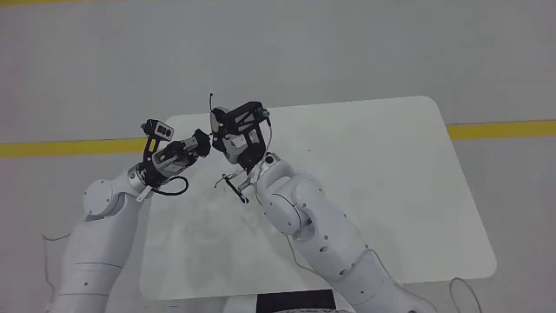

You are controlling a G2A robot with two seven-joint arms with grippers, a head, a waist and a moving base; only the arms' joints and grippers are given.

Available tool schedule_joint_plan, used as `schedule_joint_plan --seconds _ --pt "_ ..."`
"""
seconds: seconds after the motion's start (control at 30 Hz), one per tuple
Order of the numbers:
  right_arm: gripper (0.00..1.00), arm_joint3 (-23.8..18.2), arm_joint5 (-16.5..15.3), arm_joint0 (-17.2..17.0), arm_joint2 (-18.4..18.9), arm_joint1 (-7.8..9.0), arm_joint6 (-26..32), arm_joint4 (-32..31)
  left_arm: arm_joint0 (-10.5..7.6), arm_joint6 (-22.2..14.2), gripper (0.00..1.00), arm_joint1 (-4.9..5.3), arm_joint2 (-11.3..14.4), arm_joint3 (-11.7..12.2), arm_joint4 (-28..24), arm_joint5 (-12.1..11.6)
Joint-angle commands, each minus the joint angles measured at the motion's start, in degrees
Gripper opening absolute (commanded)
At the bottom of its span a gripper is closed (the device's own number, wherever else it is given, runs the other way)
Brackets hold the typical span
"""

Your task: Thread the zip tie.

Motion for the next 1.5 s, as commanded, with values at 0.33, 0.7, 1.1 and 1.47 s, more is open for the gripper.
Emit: schedule_joint_plan --seconds 0.33,0.7,1.1,1.47 --pt "0.0 1.1 -0.1 0.9 -0.2 0.1 -0.4 0.8 0.0 0.0 0.0 0.0 0.0 0.0 0.0 0.0" --pt "0.0 1.3 0.1 1.3 -0.5 0.22 -0.1 1.1 0.0 0.0 0.0 0.0 0.0 0.0 0.0 0.0" --pt "0.0 0.4 0.7 1.4 -0.9 0.37 0.3 0.8 0.0 0.0 0.0 0.0 0.0 0.0 0.0 0.0" --pt "0.0 0.8 0.7 2.0 -1.1 0.47 1.3 1.0 0.0 0.0 0.0 0.0 0.0 0.0 0.0 0.0"
